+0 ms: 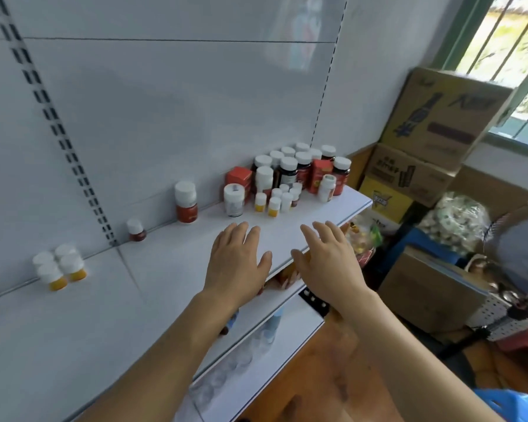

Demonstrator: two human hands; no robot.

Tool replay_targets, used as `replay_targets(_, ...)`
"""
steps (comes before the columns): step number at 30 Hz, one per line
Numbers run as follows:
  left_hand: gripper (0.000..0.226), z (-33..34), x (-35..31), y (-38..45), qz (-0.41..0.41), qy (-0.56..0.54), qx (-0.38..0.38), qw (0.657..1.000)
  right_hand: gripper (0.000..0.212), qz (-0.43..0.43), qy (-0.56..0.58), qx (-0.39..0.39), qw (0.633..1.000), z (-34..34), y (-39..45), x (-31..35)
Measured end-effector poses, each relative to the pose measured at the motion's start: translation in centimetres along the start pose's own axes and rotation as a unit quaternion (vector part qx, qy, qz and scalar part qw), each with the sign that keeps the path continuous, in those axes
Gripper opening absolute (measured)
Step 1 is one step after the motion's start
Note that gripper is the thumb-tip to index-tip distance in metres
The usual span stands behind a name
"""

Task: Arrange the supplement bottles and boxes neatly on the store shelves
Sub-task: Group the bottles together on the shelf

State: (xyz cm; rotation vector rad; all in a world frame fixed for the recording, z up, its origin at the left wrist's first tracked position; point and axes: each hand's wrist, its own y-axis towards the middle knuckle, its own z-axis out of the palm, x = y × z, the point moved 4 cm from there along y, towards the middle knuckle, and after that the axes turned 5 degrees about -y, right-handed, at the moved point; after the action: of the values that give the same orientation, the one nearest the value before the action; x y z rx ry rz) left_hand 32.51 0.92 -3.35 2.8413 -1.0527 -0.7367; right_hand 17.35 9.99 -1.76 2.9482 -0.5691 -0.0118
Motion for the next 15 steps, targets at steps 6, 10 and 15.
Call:
replay_targets(6, 0.056, 2.8, -0.5, 7.7, -0.025, -0.014, 0.002, 1.0, 0.056, -0.03, 0.019, -0.006, 0.999, 1.5, 8.3, -3.9)
replay_targets(10, 0.054, 4.9, -1.0, 11.2, -0.039, -0.023, 0.008, 0.999, 0.051, -0.06, 0.041, -0.005, 0.997, 3.7, 12.4, -6.1)
replay_targets(15, 0.037, 7.5, -1.0, 15.6, -0.084, -0.014, -0.03, 0.996, 0.041, -0.101, 0.056, -0.01, 0.993, 6.5, 18.8, -9.1)
